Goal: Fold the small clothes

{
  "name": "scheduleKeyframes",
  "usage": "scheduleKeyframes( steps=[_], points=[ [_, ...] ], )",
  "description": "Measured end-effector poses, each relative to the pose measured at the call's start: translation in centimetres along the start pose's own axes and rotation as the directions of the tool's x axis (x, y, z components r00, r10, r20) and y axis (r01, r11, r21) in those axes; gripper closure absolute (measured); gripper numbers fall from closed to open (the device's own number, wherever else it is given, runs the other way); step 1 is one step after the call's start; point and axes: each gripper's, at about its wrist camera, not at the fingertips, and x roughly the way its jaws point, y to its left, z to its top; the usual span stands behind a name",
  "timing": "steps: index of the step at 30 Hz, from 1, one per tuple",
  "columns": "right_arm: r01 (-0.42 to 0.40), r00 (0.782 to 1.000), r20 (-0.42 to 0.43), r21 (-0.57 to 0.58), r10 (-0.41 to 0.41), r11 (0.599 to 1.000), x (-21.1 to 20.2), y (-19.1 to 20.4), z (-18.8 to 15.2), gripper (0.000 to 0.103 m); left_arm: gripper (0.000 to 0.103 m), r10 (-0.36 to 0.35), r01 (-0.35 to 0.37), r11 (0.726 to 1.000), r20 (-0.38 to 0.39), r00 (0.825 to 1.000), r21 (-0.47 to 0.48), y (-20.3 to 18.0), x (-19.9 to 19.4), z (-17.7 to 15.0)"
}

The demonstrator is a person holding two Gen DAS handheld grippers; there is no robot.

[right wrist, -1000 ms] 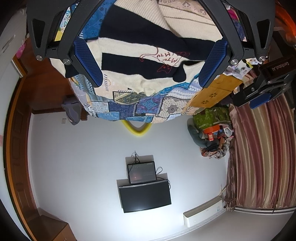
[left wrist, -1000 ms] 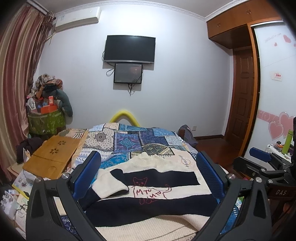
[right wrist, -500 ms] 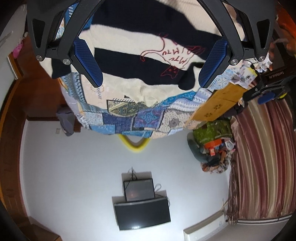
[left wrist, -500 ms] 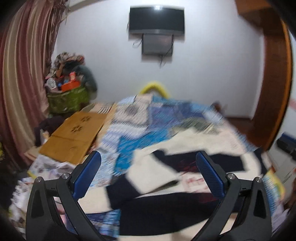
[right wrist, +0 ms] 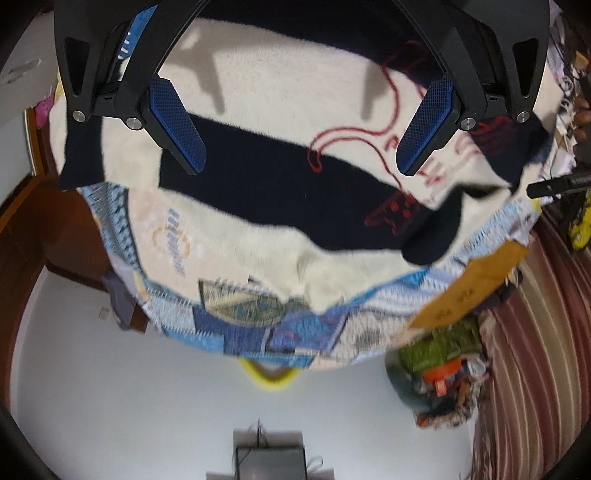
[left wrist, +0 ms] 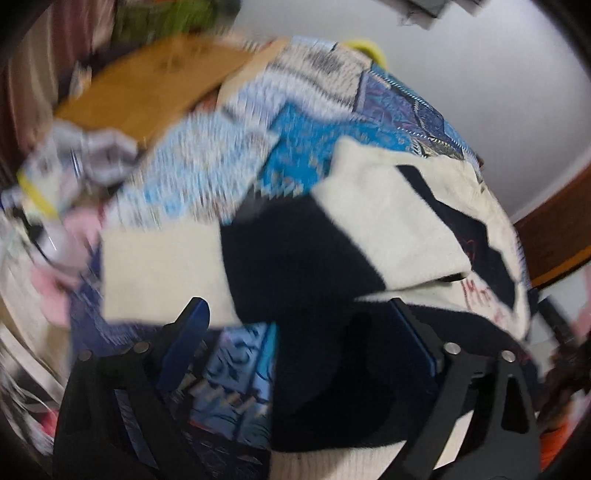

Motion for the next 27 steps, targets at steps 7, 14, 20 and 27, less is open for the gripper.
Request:
scheduleKeyframes(
  steps=[7,14,20,27],
  points=[
    [0.009,0.999,-0.038,-0.022,-0.01,1.0,1.4,-0.5,-0.1,0.002,0.012,-0.253,0.215,0.938,-0.112,0.961,-0.272,2.7,2.8,0.0],
    [0.016,0.999,-0.027,-0.041,-0.017,0.999,1.4,-0.4,0.3,0.002,0.04,-0.265,0.21,0.906,-0.105,0.959,-0.369,4.2,5.1,2.4],
    [0.023,1.0,-0.02,-0.03,-0.024,0.999,1.3,-0.7,0.6,0.002,0.094,-0.041,0.026,0.958,-0.048,0.998,-0.286,4.4,4.8,5.5],
    [0.03,0.999,0.017,0.002,-0.03,1.0,0.0,-2.3,1.1,0.002,0.095,0.11,-0.111,0.994,0.215,0.97,-0.009,-2.3,-2.4,10.3]
  ],
)
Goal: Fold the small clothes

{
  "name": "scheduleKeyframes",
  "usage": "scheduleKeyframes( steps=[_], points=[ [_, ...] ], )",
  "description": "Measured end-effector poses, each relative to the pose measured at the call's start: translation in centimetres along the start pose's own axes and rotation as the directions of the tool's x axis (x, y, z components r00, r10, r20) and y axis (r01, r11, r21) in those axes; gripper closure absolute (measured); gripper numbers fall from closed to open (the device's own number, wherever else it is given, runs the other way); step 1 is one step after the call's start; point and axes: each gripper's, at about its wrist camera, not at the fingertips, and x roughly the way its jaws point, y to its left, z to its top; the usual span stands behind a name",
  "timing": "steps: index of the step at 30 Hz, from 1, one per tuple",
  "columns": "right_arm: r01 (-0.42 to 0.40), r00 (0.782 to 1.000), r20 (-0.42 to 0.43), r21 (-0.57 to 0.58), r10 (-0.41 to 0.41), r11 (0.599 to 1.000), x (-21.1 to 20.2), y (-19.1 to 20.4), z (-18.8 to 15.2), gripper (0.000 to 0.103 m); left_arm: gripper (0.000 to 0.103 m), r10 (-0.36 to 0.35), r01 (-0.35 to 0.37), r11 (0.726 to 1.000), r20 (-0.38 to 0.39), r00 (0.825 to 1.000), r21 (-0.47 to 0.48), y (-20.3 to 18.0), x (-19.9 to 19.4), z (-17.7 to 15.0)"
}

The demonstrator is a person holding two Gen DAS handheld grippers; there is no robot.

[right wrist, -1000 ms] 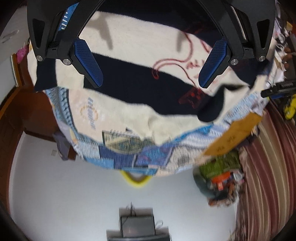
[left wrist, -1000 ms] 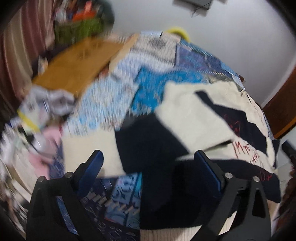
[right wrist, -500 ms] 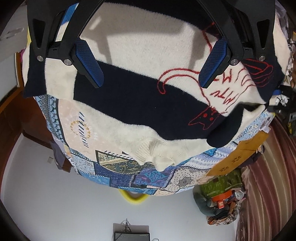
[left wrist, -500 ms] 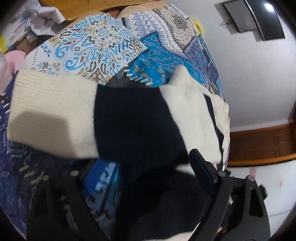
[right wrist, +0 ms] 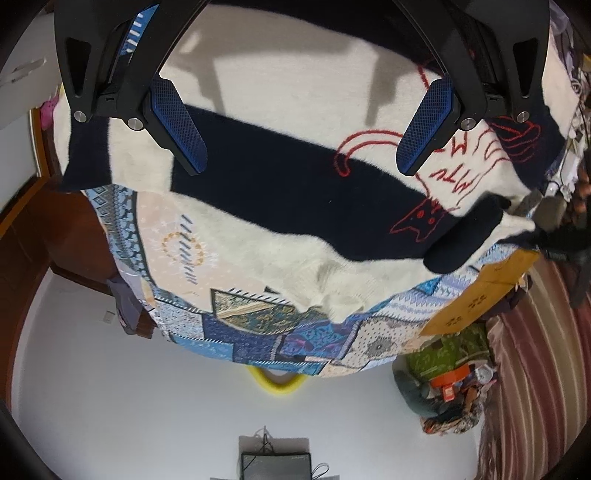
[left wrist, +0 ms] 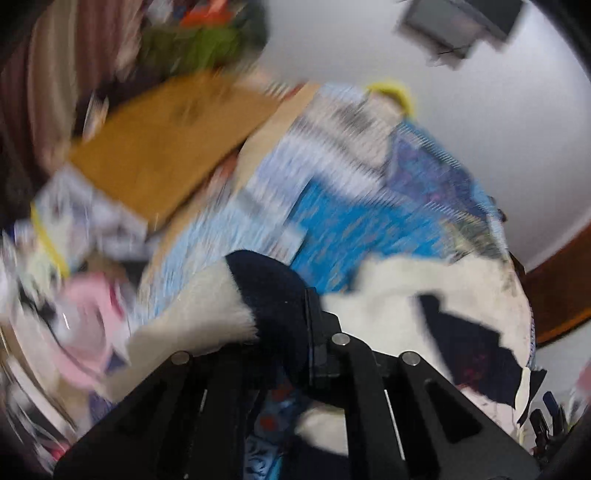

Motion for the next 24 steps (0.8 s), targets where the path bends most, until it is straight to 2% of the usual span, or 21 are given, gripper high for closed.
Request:
scheduleKeyframes(
  steps=[3,5,7,10,14,16,18,21,24],
  points=[
    [-0.001,1.0,0.016,0.023,0.001,1.0,-0.5,-0.8,0.2,0.002,0.095,-0.055,0.042,0.991,0.098,0.994,0.126,-5.0,-3.8,2.5],
    [-0.006,1.0,0.026,0.037,0.005,0.999,-0.8,-1.3,0.2,0.002,0.095,-0.112,0.081,0.974,0.139,0.984,0.212,-8.9,-6.1,3.6],
    [-0.016,0.999,0.035,0.052,0.014,0.999,-1.0,-1.7,0.1,0.002,0.095,-0.169,0.12,0.951,0.153,0.974,0.284,-12.5,-7.8,3.8],
    [-0.028,0.999,0.041,0.063,0.025,0.998,-1.2,-2.2,0.1,0.002,0.095,-0.242,0.174,0.905,0.133,0.961,0.389,-18.1,-9.0,3.2],
    [-0.047,0.998,0.051,0.084,0.043,0.995,-1.5,-3.0,-0.3,0.002,0.095,-0.266,0.194,0.828,0.064,0.962,0.526,-24.8,-8.0,0.1],
    [-0.051,0.997,0.054,0.091,0.047,0.995,-1.8,-3.3,-0.6,0.002,0.095,-0.262,0.209,0.802,0.015,0.965,0.56,-27.0,-6.7,-1.8],
    [-0.056,0.997,0.055,0.098,0.05,0.994,-2.0,-3.7,-0.9,0.002,0.095,-0.257,0.247,0.784,-0.064,0.964,0.569,-28.6,-4.9,-3.7],
    [-0.06,0.997,0.05,0.107,0.055,0.992,-2.2,-4.2,-1.4,0.002,0.094,-0.246,0.303,0.764,-0.177,0.953,0.57,-30.2,-2.4,-6.3],
    [-0.057,0.998,0.036,0.109,0.053,0.992,-2.0,-4.7,-1.8,0.002,0.074,-0.215,0.34,0.719,-0.271,0.938,0.606,-31.4,-1.1,-8.6]
  ],
)
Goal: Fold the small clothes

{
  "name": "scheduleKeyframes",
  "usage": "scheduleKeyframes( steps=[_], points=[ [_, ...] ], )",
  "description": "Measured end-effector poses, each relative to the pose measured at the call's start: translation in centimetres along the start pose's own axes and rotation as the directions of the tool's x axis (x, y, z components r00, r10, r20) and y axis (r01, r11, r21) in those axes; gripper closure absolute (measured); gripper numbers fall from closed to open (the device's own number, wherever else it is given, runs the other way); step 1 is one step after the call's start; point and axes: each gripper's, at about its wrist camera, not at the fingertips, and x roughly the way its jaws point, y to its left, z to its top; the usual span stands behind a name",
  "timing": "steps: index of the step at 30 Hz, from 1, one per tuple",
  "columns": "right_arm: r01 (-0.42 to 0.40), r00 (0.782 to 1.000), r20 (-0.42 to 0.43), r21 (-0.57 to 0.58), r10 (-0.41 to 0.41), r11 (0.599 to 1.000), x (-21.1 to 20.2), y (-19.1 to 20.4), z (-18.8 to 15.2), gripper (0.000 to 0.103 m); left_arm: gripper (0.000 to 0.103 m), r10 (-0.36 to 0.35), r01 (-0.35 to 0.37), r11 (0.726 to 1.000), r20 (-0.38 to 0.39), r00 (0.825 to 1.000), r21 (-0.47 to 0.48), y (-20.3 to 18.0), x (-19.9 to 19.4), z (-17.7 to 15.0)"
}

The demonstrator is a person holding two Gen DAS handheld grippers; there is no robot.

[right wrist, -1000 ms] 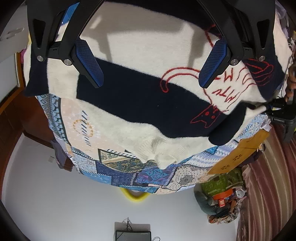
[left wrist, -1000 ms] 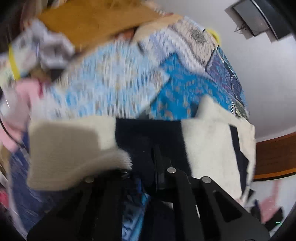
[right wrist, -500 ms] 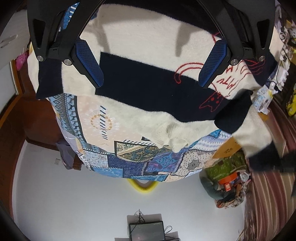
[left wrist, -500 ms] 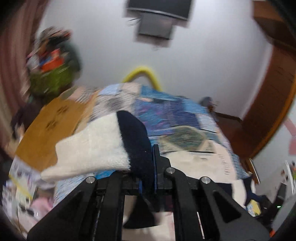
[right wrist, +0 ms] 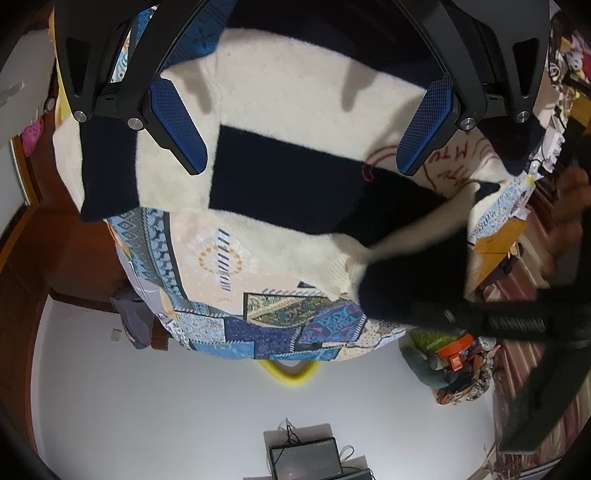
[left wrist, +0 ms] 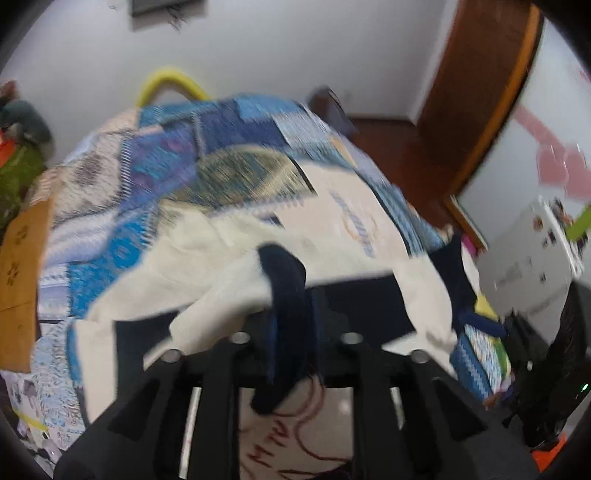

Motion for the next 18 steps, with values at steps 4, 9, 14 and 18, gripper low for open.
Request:
scheduleKeyframes(
  steps=[4,9,14,18],
  points=[
    [-0.002,1.0,-0.016,0.012,0.002,1.0,0.4,-0.5,-0.3,0.002,0.046,0.025,-0.031,0.995,0.064,0.998,0.094,-2.1,-0.6,0.0],
    [-0.02,0.999,-0.033,0.029,0.021,0.999,0.9,-0.6,-0.2,0.002,0.032,0.062,-0.085,0.989,0.18,0.982,0.123,-0.6,-4.5,-0.6],
    [-0.072,0.995,-0.067,0.02,0.073,0.997,1.8,0.3,0.8,0.002,0.024,0.188,-0.19,0.982,0.186,0.964,-0.008,7.1,-6.7,-3.0],
    [-0.089,0.992,-0.093,-0.044,0.084,0.995,2.9,2.4,1.9,0.002,0.024,0.27,-0.259,0.958,0.083,0.959,-0.125,14.1,-5.5,-6.3]
  ],
)
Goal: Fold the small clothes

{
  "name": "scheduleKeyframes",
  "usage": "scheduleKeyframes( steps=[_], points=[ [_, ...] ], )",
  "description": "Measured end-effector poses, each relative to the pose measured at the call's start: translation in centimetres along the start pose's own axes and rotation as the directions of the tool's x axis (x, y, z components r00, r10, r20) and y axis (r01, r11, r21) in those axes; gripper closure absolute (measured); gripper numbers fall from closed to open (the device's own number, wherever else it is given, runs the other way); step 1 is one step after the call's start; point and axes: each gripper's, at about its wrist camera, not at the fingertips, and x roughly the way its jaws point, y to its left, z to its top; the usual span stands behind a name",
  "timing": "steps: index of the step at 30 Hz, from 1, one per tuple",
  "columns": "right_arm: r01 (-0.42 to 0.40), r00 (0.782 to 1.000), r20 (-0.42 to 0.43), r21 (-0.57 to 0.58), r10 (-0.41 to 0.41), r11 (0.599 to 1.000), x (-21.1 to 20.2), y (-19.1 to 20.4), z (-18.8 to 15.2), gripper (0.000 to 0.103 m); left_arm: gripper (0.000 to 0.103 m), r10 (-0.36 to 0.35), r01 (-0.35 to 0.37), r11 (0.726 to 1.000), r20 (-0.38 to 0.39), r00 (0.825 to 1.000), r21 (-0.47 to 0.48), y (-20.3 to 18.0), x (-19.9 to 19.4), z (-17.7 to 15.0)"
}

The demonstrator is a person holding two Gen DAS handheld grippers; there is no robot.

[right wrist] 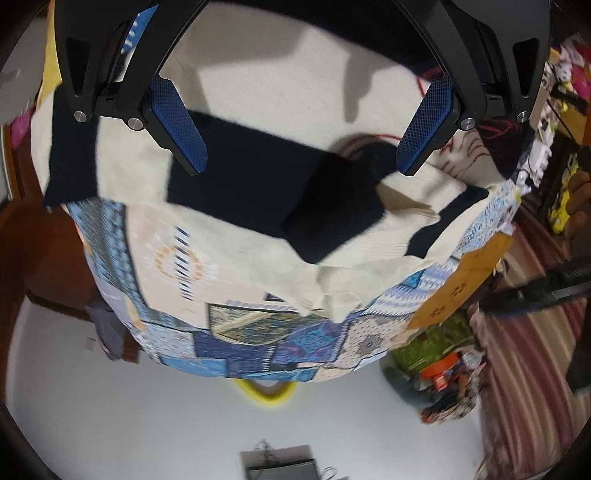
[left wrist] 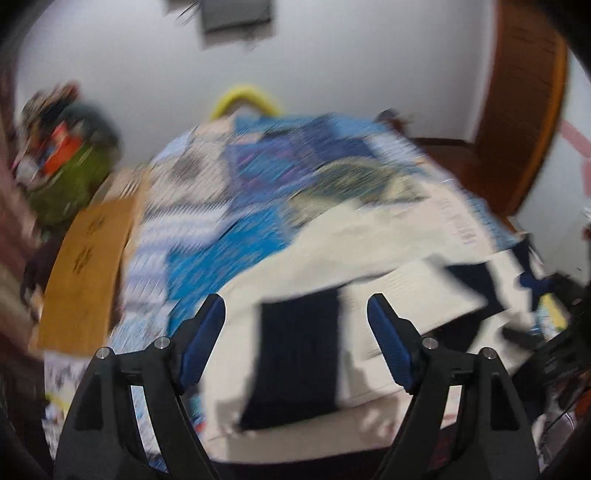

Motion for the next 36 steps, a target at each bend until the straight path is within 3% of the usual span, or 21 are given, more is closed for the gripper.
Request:
scheduleKeyframes(
  steps=[3,9,11,14,22,29,32,36],
  points=[
    [0.012,1.0,-0.025,-0.051,-0.013,0.999,1.5,1.7,1.0,0.003,0.024,0.026,-0.033,0.997,-0.102,0.994,-0.068,4.0,3.2,-2.6],
    [0.048,0.993,-0.101,-0.161,-0.065,0.986,5.2,4.5,2.5,0.028,0.027,0.017,-0.068,0.983,-0.284,0.959,-0.171,8.5,9.1,-7.6],
    [0.094,0.986,-0.118,-0.191,-0.118,0.977,6.3,4.9,2.8,0.053,0.027,-0.01,-0.049,0.98,-0.291,0.957,-0.195,8.9,10.0,-8.7],
    [0.136,0.979,-0.128,-0.166,-0.158,0.977,7.2,4.3,3.1,0.075,0.026,-0.017,-0.041,0.978,-0.274,0.962,-0.205,9.0,9.9,-9.1],
    [0.209,0.978,0.016,0.002,-0.209,0.978,2.3,0.1,3.2,0.079,0.025,0.001,-0.056,0.978,-0.264,0.964,-0.199,8.4,9.7,-9.5],
    [0.268,0.963,0.005,0.03,-0.268,0.963,0.1,-3.1,1.2,0.081,0.019,0.028,-0.084,0.977,-0.27,0.962,-0.198,8.4,9.8,-9.6],
    [0.26,0.966,-0.033,0.067,-0.258,0.963,-0.8,-5.1,-0.1,0.081,0.019,0.047,-0.1,0.978,-0.273,0.961,-0.183,8.2,9.7,-9.4],
    [0.317,0.948,-0.038,0.102,-0.315,0.943,-2.6,-7.3,-1.6,0.08,0.02,0.094,-0.134,0.981,-0.259,0.961,-0.142,7.7,9.2,-9.0]
  ],
)
